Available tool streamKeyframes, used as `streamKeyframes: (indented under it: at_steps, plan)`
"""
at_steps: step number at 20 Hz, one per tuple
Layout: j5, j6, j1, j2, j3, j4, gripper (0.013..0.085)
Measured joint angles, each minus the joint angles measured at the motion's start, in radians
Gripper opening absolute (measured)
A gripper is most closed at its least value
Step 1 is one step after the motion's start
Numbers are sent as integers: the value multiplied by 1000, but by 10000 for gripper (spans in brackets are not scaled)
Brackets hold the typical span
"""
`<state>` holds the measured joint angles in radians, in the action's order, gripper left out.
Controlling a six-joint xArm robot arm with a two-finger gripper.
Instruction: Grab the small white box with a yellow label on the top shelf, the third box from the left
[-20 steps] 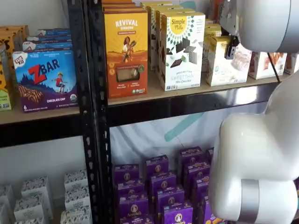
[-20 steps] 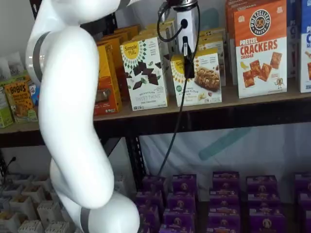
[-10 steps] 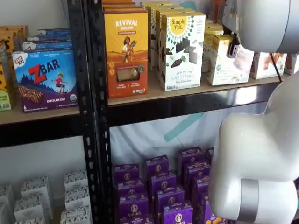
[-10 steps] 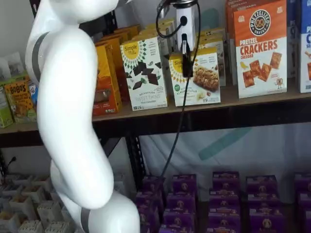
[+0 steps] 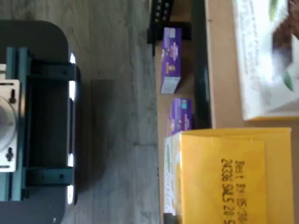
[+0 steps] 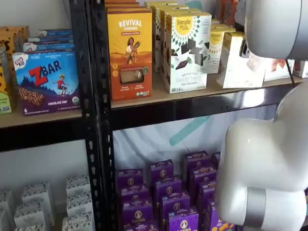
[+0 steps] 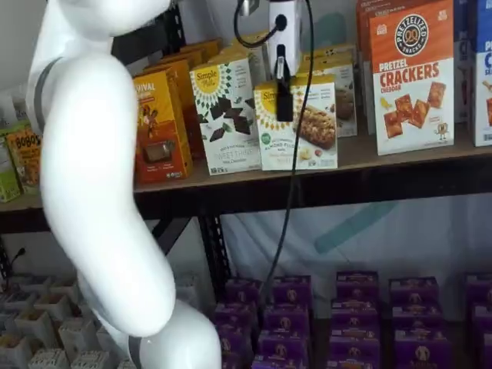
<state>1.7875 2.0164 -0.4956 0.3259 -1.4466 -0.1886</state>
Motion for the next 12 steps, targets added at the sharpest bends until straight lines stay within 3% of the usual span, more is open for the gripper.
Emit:
streamKeyframes:
  at_steps: [12]
  plan:
    - [40,-17,24,210,180,39,370]
